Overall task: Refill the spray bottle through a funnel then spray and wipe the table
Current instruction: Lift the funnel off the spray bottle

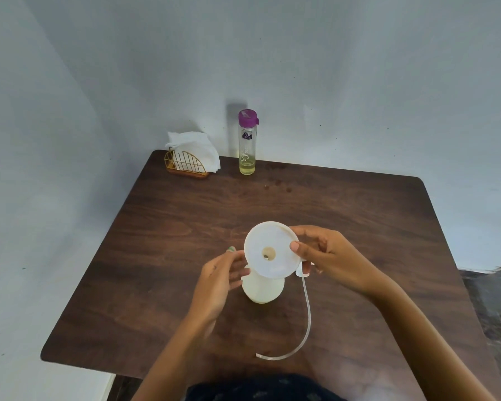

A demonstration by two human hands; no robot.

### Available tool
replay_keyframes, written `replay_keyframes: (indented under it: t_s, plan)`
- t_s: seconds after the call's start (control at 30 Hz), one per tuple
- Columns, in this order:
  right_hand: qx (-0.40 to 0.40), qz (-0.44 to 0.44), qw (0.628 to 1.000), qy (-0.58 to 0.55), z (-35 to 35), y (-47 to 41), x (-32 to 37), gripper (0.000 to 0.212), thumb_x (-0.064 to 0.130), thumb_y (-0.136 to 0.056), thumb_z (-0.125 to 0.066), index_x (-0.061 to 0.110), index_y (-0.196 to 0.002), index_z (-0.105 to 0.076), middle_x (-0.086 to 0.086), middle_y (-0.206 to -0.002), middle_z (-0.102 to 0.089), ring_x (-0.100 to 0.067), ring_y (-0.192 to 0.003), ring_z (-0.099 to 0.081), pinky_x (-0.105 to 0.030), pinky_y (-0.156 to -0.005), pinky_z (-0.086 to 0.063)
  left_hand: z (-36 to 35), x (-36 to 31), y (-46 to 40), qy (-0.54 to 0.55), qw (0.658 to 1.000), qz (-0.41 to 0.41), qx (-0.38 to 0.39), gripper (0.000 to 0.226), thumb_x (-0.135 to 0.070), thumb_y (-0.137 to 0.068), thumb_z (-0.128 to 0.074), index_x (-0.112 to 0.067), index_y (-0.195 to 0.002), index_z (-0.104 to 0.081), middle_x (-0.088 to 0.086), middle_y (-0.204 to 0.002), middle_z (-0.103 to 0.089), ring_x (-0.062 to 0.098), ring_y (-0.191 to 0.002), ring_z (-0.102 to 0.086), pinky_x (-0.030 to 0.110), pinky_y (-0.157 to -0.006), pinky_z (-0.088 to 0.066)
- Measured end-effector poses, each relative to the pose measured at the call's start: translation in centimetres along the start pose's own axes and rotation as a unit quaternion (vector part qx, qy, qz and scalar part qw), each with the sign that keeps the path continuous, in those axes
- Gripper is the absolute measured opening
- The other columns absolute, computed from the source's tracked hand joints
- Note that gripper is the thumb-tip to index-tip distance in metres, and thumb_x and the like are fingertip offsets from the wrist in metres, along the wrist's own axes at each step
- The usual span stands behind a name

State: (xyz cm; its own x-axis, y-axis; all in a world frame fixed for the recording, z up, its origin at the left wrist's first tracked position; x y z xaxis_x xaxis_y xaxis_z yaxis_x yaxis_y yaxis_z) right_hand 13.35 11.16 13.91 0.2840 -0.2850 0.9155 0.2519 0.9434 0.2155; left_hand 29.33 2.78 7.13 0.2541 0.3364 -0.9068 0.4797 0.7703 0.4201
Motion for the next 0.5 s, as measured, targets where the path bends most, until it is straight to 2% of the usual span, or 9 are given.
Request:
replay_keyframes:
  t_s: [0.13,0.23,0.33,0.43,0.5]
  plan:
    - [0.001,0.01,1.0,0.007,0.0,-0.3,0.5,0.032,0.024,-0.094,-0.052,0.024,-0.125,-0.057,0.011,-0.112,-0.066,-0.002,-0.076,-0.064,-0.014,-0.057,-0.049,-1.5,-1.5,0.6,0.051,0.996,0.041,0.067,0.028,-0.04,-0.099,-0.041,-0.026,-0.101,-0.065,-0.006,-0.097,-0.073,0.013,-0.097,-0.069,0.032,-0.089,-0.055]
    - [-0.006,0.008,1.0,0.011,0.4,-0.9,0.3,0.031,0.029,-0.094,-0.051,0.028,-0.125,-0.057,0.013,-0.109,-0.066,-0.009,-0.077,-0.066,-0.017,-0.059,-0.052,-2.2,-2.6,0.2,0.061,0.994,0.034,0.085,0.027,-0.041,-0.099,-0.041,-0.027,-0.101,-0.065,-0.012,-0.094,-0.074,0.012,-0.098,-0.069,0.032,-0.09,-0.054]
    - [-0.034,0.007,0.999,0.016,1.1,-1.9,-0.4,0.031,0.025,-0.097,-0.049,0.027,-0.126,-0.057,0.01,-0.111,-0.066,-0.014,-0.079,-0.067,-0.022,-0.063,-0.056,-2.9,-3.5,-1.0,0.052,0.994,0.026,0.087,0.028,-0.036,-0.101,-0.039,-0.026,-0.104,-0.065,-0.01,-0.097,-0.074,0.011,-0.098,-0.069,0.032,-0.091,-0.054]
    - [-0.082,-0.01,0.997,0.01,2.3,-3.7,-1.8,0.032,0.02,-0.098,-0.048,0.023,-0.129,-0.056,0.002,-0.119,-0.062,-0.018,-0.089,-0.066,-0.022,-0.068,-0.057,-4.1,-4.6,-3.3,0.047,0.994,0.006,0.095,0.033,-0.027,-0.104,-0.034,-0.028,-0.12,-0.062,-0.005,-0.116,-0.067,0.013,-0.109,-0.065,0.028,-0.091,-0.054]
    - [-0.11,-0.026,0.994,0.0,3.0,-5.2,-2.7,0.035,0.017,-0.097,-0.049,0.025,-0.131,-0.053,0.0,-0.126,-0.057,-0.02,-0.099,-0.063,-0.026,-0.075,-0.058,-4.9,-5.1,-5.3,0.052,0.995,-0.001,0.088,0.034,-0.025,-0.104,-0.033,-0.03,-0.12,-0.061,-0.004,-0.122,-0.063,0.013,-0.114,-0.06,0.02,-0.083,-0.053]
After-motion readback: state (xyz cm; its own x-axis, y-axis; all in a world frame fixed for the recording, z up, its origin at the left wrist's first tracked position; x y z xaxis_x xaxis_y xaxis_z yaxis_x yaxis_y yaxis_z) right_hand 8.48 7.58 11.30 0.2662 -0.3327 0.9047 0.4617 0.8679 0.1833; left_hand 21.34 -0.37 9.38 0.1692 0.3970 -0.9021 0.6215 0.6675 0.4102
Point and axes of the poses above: each hand's wrist, its own y-axis away from the middle knuckle, its own z-axis out of the back of the hand, x = y × z, the point moved 10 cm from there along -y, towards the middle knuckle
